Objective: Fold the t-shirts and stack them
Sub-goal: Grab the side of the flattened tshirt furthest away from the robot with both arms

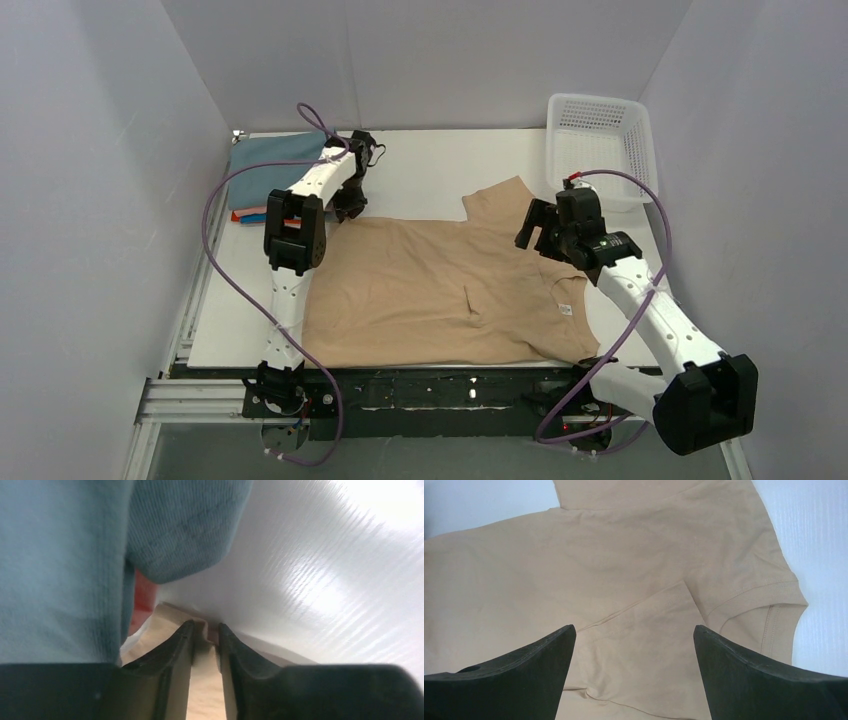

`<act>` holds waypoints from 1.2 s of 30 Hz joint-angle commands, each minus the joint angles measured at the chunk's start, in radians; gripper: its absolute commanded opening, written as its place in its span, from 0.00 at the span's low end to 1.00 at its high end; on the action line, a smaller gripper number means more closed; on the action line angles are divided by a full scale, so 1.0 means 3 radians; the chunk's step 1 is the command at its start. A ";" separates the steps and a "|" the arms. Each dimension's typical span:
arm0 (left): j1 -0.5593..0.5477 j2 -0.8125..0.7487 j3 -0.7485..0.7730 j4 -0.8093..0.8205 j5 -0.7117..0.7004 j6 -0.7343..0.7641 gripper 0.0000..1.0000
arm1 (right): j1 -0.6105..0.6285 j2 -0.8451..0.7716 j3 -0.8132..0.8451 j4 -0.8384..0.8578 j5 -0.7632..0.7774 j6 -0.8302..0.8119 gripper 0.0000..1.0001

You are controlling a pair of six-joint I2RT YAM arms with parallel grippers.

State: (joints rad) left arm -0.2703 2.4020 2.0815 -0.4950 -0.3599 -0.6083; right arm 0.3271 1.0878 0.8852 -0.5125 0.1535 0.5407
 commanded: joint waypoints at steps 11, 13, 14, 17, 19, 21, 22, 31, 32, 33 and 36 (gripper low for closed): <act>-0.0097 -0.0207 0.0114 -0.0930 -0.0618 -0.0108 0.00 | -0.0027 0.1093 0.1157 0.0183 0.0188 -0.0229 0.93; -0.0097 -0.0216 0.0164 -0.1001 -0.0625 -0.0135 0.00 | -0.0031 0.1446 0.1497 0.0110 0.0297 -0.0292 0.93; -0.0101 -0.0233 0.0186 -0.1025 -0.0615 -0.0145 0.00 | -0.0032 0.1636 0.1668 0.0064 0.0332 -0.0330 0.93; -0.0099 -0.0274 0.0198 -0.1049 -0.0527 -0.0159 0.00 | -0.0037 0.2226 0.2222 -0.0110 0.0451 -0.0415 0.92; -0.0101 -0.0293 0.0191 -0.1070 -0.0463 -0.0169 0.00 | -0.0041 0.2635 0.2736 -0.0269 0.0495 -0.0468 0.92; -0.0102 -0.0314 0.0177 -0.1098 -0.0440 -0.0200 0.00 | -0.0047 0.3035 0.3216 -0.0456 0.0587 -0.0483 0.91; -0.0102 -0.0329 0.0168 -0.1114 -0.0431 -0.0216 0.00 | -0.0047 0.3219 0.3442 -0.0548 0.0623 -0.0502 0.91; -0.0111 -0.0376 0.0104 -0.1156 -0.0331 -0.0309 0.00 | -0.0058 0.4432 0.4806 -0.1003 0.0510 -0.0463 0.90; -0.0111 -0.0378 0.0096 -0.1157 -0.0317 -0.0312 0.00 | -0.0062 0.4485 0.4804 -0.1008 0.0461 -0.0432 0.90; -0.0107 -0.0379 0.0090 -0.1162 -0.0308 -0.0315 0.00 | -0.0058 0.4529 0.4806 -0.1022 0.0428 -0.0396 0.90; -0.0114 -0.0396 0.0054 -0.1173 -0.0305 -0.0331 0.00 | -0.0055 0.4649 0.4818 -0.1074 0.0318 -0.0360 0.89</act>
State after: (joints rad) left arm -0.3027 2.3749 2.1223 -0.7097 -0.4507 -0.6884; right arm 0.3141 2.4527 2.2776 -0.7822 0.2920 0.4149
